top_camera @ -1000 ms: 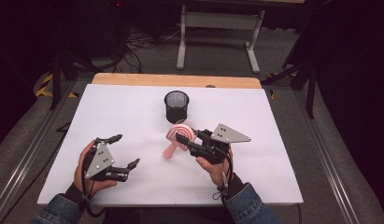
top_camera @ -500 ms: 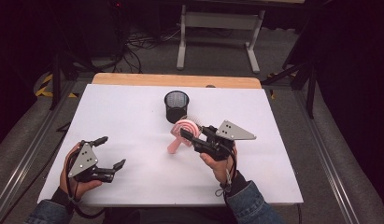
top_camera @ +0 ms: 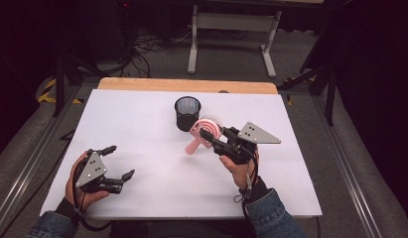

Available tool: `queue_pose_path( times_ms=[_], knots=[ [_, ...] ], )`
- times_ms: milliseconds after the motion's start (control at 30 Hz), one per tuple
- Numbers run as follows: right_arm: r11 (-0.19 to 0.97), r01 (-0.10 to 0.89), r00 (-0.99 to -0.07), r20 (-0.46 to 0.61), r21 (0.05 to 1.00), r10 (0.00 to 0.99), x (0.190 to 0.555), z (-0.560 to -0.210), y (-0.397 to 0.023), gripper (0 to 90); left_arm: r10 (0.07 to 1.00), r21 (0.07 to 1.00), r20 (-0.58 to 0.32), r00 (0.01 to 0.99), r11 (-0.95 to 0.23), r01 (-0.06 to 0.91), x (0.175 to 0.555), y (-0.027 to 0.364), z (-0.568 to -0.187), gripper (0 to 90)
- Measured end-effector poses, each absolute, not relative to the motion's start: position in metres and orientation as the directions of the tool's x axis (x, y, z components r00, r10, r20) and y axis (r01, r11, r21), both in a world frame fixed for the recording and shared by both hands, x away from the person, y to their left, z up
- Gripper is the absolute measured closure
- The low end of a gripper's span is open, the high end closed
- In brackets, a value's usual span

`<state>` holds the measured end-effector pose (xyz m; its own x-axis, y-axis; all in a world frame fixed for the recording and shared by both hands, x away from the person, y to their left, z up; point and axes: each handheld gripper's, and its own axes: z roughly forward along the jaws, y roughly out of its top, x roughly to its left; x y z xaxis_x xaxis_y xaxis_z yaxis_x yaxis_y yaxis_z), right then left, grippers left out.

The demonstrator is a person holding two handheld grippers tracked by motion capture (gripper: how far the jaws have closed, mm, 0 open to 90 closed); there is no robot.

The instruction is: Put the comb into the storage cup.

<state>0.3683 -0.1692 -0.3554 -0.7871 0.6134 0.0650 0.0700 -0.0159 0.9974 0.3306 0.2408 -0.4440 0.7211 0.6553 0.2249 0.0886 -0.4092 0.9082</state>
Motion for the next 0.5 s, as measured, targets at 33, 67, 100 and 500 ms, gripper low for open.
queue_pose_path(
  times_ms=[33,67,100,500],
  knots=[
    [-0.016,0.065,-0.785,0.061,0.998,0.616,0.3690,-0.3550,-0.1701,63.6,0.656,0.909,0.225,0.720,-0.408,0.088,0.3308,0.2409,-0.4441,6.7],
    [-0.016,0.066,-0.783,0.061,0.998,0.619,0.3695,-0.3547,-0.1709,63.6,0.658,0.908,0.231,0.717,-0.410,0.084,0.3307,0.2411,-0.4439,6.7],
    [-0.017,0.065,-0.781,0.062,0.998,0.621,0.3699,-0.3542,-0.1714,63.6,0.658,0.910,0.230,0.717,-0.406,0.080,0.3302,0.2409,-0.4438,6.7],
    [-0.009,0.044,-0.761,0.039,0.999,0.647,0.3740,-0.3486,-0.1778,63.6,0.650,0.908,0.240,0.721,-0.412,0.070,0.3290,0.2395,-0.4437,7.1]
  ],
)
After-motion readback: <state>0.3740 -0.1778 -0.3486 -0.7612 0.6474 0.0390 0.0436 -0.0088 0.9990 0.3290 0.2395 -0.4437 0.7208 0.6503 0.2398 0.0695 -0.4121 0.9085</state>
